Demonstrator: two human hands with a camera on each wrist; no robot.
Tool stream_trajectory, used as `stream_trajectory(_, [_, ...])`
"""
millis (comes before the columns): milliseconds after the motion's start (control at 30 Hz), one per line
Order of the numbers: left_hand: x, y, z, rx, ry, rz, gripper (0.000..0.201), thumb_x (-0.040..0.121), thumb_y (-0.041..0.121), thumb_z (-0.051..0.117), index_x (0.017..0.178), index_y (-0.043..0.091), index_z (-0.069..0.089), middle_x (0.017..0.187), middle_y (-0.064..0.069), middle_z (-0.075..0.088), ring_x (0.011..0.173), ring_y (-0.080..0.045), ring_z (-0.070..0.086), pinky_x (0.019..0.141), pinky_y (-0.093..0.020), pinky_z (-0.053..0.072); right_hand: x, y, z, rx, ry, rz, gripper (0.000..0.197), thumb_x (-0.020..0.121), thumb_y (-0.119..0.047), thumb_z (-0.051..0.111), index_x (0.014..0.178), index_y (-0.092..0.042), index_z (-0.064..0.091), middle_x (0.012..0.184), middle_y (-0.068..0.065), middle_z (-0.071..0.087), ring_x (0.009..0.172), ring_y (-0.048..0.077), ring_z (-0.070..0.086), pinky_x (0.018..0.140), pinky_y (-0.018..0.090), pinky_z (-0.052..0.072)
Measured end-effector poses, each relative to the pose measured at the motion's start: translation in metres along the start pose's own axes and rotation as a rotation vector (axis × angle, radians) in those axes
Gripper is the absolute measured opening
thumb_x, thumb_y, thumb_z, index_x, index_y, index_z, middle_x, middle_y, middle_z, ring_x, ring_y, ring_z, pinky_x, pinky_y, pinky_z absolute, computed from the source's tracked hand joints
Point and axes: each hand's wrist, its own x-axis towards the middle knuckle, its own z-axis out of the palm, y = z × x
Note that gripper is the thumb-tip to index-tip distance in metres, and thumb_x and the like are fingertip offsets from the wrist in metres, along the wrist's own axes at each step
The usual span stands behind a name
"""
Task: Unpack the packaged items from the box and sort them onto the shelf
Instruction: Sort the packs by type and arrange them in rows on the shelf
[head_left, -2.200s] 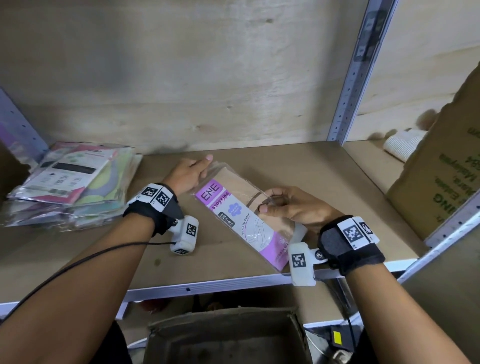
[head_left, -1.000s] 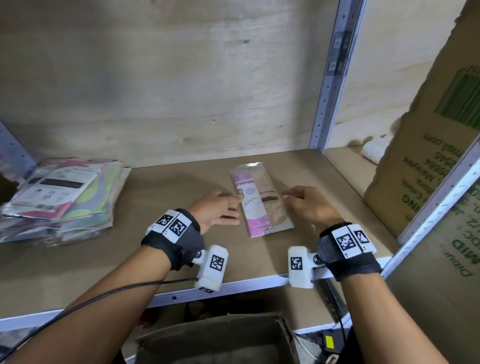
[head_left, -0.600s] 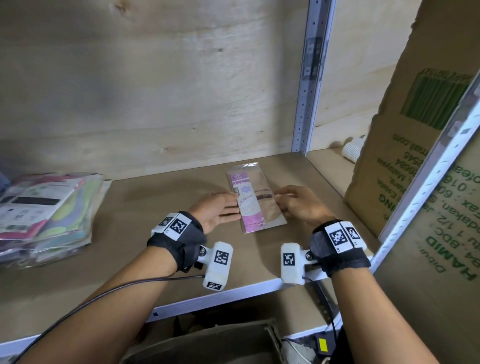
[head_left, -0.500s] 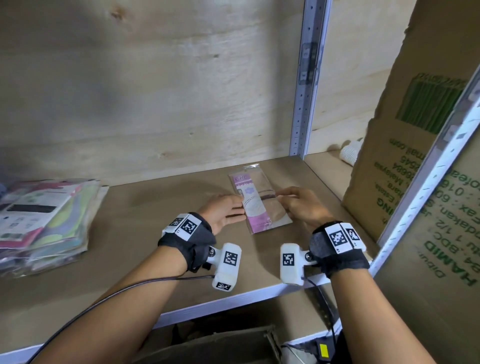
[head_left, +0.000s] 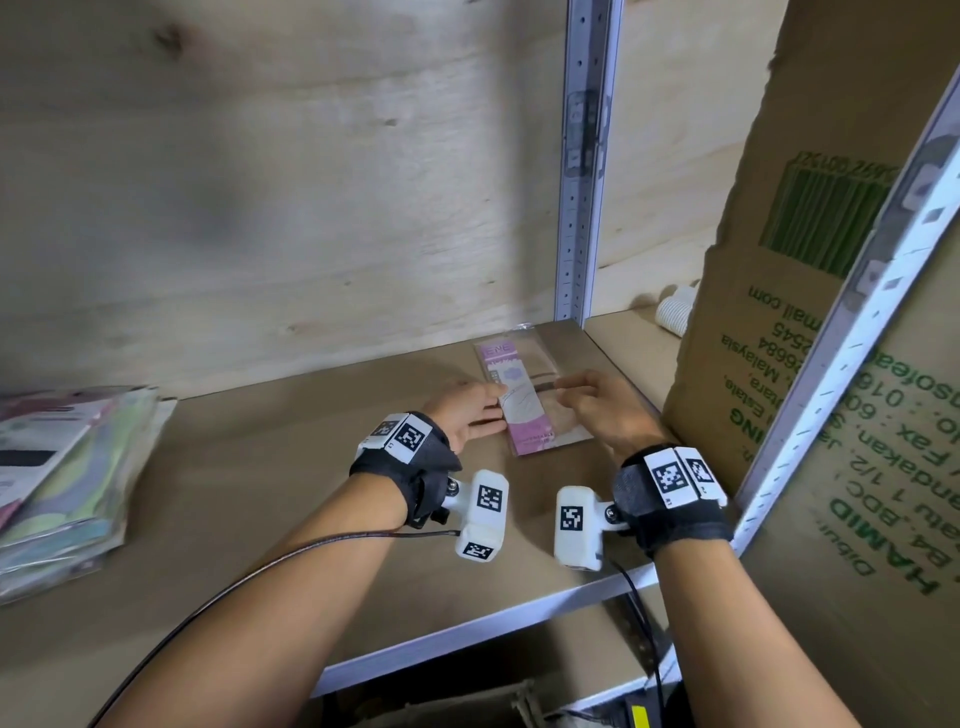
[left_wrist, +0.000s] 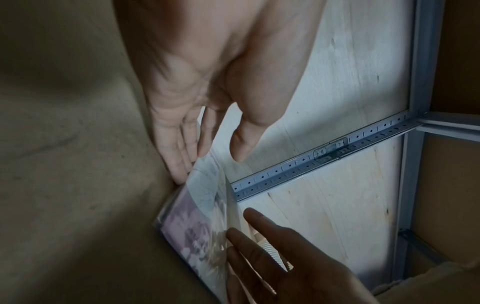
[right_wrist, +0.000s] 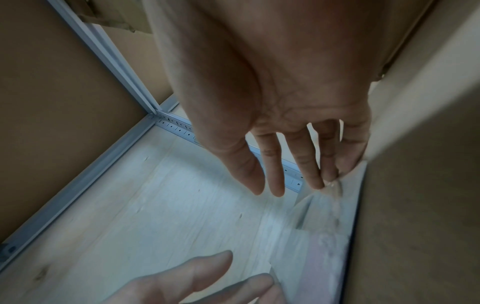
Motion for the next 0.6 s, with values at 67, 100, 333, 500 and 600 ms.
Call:
stream_trajectory(67, [0.002, 0.002, 0.002, 0.002, -0.008, 0.003, 0.026, 0.102, 0.01, 0.05, 0.126, 0.004, 0.056, 0.107, -0.007, 0.064, 0.106, -0.022, 0.062, 0.089, -0.033, 0.054, 0.002, -0.002, 0.0, -0.014, 0.01, -0.003, 0.022, 0.089, -0.021, 0.062, 0.111, -0.022, 0.067, 0.122, 0.007, 0.066, 0.112, 0.023, 0.061, 0.103, 0.044, 0.047])
stream_trajectory(100, [0.002, 0.002, 0.003, -0.001, -0.012, -0.001, 0.027, 0.102, 0.01, 0.05, 0.128, 0.003, 0.055, 0.108, -0.008, 0.064, 0.108, -0.023, 0.061, 0.091, -0.034, 0.054, 0.002, -0.003, 0.0, -0.022, 0.011, -0.006, 0.021, 0.09, -0.02, 0.062, 0.11, -0.022, 0.067, 0.123, 0.007, 0.065, 0.113, 0.024, 0.061, 0.103, 0.044, 0.047])
stream_trajectory(333, [0.0, 0.001, -0.016, 0.02, 0.06, 0.058, 0.03, 0.098, 0.015, 0.059, 0.126, 0.004, 0.057, 0.128, -0.014, 0.06, 0.113, -0.026, 0.061, 0.079, -0.029, 0.058, 0.003, -0.004, -0.004, 0.02, 0.096, -0.119, 0.014, 0.093, -0.015, 0.06, 0.102, -0.023, 0.067, 0.105, -0.006, 0.068, 0.097, 0.008, 0.06, 0.079, 0.019, 0.045])
stream_trajectory(500, [-0.025, 0.003, -0.076, -0.04, 0.131, 0.124, 0.012, 0.103, 0.017, 0.052, 0.107, 0.013, 0.063, 0.124, -0.012, 0.065, 0.109, -0.024, 0.064, 0.089, -0.032, 0.054, -0.009, -0.009, -0.001, 0.125, 0.032, -0.192, 0.018, 0.095, -0.009, 0.056, 0.097, -0.022, 0.068, 0.098, 0.002, 0.073, 0.091, 0.018, 0.067, 0.081, 0.032, 0.052])
stream_trajectory(600, [-0.056, -0.002, -0.119, -0.037, 0.167, 0.189, 0.025, 0.102, 0.023, 0.054, 0.121, 0.01, 0.064, 0.118, -0.008, 0.07, 0.107, -0.022, 0.068, 0.082, -0.027, 0.057, -0.024, -0.016, 0.013, 0.21, -0.059, -0.194, 0.016, 0.097, -0.005, 0.055, 0.101, -0.014, 0.068, 0.09, 0.009, 0.075, 0.08, 0.02, 0.069, 0.069, 0.03, 0.053])
